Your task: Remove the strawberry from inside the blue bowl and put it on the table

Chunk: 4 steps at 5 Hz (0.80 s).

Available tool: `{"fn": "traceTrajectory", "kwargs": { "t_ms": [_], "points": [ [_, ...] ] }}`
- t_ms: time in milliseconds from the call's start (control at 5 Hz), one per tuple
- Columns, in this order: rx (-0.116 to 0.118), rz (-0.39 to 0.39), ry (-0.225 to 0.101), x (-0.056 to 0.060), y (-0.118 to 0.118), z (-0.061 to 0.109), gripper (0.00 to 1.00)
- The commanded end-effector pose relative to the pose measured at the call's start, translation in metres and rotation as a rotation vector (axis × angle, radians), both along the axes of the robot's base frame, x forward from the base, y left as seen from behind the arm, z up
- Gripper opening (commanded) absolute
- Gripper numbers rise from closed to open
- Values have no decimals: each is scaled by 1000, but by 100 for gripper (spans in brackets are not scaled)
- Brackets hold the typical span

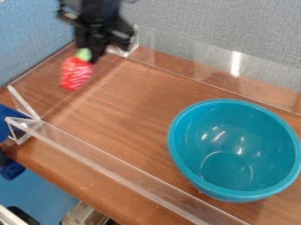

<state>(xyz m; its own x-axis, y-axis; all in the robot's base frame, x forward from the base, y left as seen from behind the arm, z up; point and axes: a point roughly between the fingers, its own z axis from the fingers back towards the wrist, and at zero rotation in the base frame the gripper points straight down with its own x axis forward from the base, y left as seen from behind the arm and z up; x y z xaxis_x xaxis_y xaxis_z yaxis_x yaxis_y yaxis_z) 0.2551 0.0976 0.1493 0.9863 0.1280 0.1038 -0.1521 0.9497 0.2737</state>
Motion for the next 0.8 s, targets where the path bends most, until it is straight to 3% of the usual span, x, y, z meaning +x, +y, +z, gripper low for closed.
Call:
{"fn": "traceTrajectory", "kwargs": {
  "t_ms": [0,400,600],
  "points": [
    [15,8,1,-3,18,-9,0],
    [5,0,46,1,21,-56,0],
    [-14,-8,27,6,16,-64,0]
  ]
}}
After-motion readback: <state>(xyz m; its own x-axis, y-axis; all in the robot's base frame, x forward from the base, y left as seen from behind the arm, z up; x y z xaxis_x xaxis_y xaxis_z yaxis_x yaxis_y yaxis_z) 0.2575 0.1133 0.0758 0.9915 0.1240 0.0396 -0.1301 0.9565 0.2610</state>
